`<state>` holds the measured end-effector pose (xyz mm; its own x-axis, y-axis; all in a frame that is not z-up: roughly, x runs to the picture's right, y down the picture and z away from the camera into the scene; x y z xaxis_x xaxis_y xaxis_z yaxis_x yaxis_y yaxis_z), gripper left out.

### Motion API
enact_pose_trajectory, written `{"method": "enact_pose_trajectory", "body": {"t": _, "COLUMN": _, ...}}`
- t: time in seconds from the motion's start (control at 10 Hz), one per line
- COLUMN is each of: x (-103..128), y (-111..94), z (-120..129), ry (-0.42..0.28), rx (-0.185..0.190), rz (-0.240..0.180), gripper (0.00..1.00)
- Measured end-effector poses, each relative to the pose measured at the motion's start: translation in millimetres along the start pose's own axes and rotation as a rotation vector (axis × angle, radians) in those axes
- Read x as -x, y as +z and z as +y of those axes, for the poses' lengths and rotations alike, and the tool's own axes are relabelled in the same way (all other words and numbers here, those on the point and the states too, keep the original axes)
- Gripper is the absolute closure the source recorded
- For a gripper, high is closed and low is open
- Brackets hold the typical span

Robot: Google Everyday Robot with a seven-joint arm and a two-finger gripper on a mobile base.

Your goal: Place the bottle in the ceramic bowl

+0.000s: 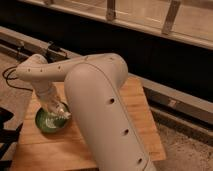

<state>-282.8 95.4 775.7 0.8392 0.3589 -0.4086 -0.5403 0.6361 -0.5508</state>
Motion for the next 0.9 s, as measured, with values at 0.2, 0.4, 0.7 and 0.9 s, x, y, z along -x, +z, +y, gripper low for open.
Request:
{"method": "enact_pose_trajectory", "body": {"t": 0.2, "x": 8.3, "y": 7.5, "z": 12.7, "ry": -0.043, "rx": -0.004, "rz": 0.039, "gripper": 0.96}}
{"method": "enact_pose_trajectory", "body": {"t": 0.4, "x": 9.1, "y": 8.1, "z": 13.3, "ry": -0.045, "rx": -0.008, "rz": 0.044, "gripper": 0.96}}
{"method": "enact_pose_trajectory", "body": {"t": 0.7, "x": 8.8, "y": 8.2, "z": 13.7, "ry": -0.044, "rx": -0.006, "rz": 0.045, "gripper": 0.96}}
{"method": "enact_pose_trajectory", "body": {"t": 0.9, "x": 8.0, "y": 7.9, "z": 10.8, "ry": -0.041, "rx": -0.008, "rz": 0.044, "gripper": 0.96}}
